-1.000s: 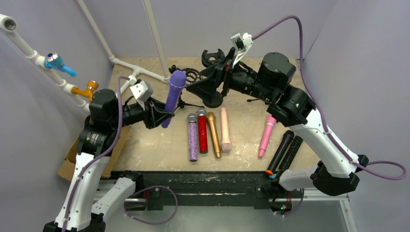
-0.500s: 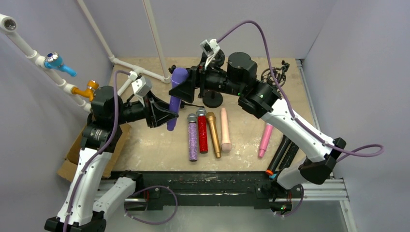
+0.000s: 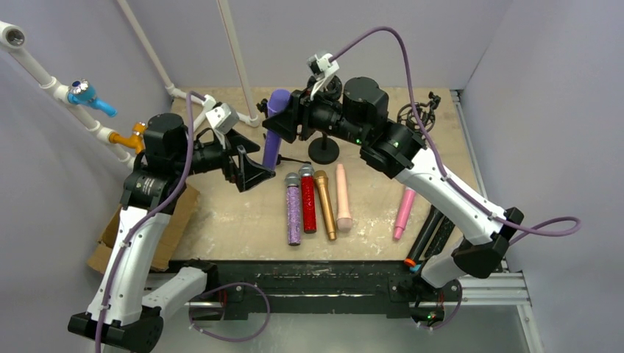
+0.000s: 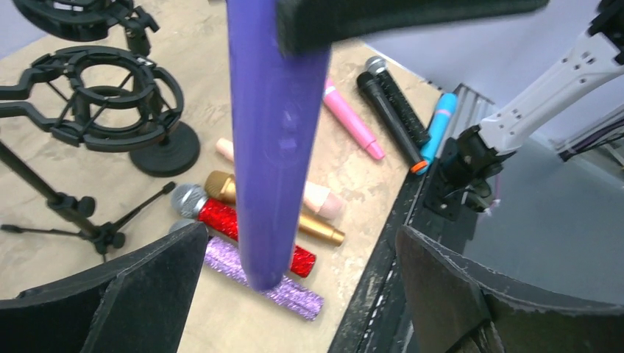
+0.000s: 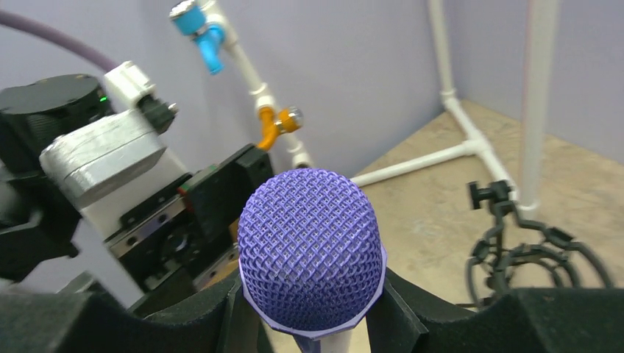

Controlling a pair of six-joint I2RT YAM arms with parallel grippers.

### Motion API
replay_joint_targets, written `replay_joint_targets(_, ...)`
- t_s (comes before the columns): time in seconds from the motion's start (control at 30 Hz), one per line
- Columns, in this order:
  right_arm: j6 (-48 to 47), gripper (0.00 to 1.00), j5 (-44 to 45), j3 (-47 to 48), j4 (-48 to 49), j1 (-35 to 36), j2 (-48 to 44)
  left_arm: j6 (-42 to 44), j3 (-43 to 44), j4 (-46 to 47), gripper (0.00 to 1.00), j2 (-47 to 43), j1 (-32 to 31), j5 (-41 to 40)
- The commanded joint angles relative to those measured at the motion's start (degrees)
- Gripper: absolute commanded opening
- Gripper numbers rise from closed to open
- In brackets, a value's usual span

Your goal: Attach the microphones to the stand

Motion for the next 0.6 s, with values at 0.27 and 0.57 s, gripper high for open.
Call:
replay_joint_targets(0.27,-17.3,0.08,23.7,7.6,6.2,-0.6,0.3,14.9,6.5,-13.2,1.00,3.5,1.1,-16.2)
replay_joint_targets(0.57,-16.2,0.08,25.6,0.7,14.4,-3.9,0.7,16.1,5.4,-11.9,0.96,5.7,1.4,-19.8)
